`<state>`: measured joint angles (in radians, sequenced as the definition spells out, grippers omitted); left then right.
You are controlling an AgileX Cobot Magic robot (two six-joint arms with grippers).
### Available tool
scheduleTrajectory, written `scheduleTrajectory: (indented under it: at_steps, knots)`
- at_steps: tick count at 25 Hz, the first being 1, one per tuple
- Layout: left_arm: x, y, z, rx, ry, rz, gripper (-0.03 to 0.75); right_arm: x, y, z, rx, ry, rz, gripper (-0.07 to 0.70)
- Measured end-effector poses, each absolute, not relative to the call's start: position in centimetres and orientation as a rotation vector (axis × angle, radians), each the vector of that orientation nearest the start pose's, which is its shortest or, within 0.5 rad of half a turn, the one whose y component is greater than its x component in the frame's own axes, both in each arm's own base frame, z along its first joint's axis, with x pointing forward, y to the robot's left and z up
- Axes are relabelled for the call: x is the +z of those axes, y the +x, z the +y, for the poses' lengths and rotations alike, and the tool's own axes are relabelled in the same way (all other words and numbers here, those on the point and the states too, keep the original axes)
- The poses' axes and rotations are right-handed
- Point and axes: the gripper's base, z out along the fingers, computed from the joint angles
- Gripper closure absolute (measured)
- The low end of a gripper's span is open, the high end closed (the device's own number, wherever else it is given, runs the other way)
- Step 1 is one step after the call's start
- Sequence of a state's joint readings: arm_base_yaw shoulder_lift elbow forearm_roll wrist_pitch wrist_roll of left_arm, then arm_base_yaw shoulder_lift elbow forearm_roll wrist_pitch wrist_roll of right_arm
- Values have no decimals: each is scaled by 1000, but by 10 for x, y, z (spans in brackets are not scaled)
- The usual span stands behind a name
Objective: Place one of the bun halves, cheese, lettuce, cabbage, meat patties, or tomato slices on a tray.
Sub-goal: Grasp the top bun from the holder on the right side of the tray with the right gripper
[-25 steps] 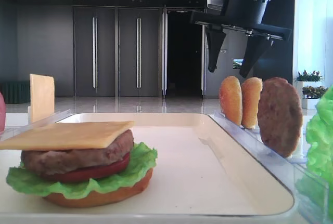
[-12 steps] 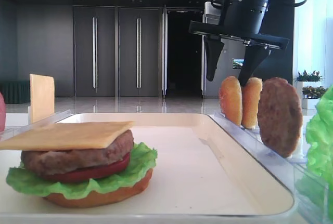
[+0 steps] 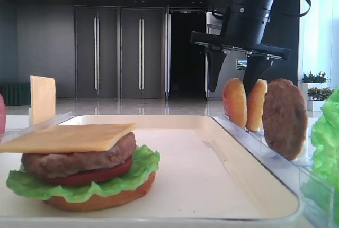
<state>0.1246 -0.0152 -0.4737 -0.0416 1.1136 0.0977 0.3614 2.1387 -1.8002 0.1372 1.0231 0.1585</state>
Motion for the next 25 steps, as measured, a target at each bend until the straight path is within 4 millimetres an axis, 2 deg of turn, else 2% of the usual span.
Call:
scheduleTrajectory:
  at_steps: [6,12,25]
  knots:
    - [266,-6,-4,83,-25,2108,496,213,427,172,271,-222,2864,195]
    - [266,-6,-4,83,-25,2108,496,212,428,168,208,-229,2858,379]
    - [266,-6,-4,83,-25,2108,496,211,428,168,207,-224,2859,388]
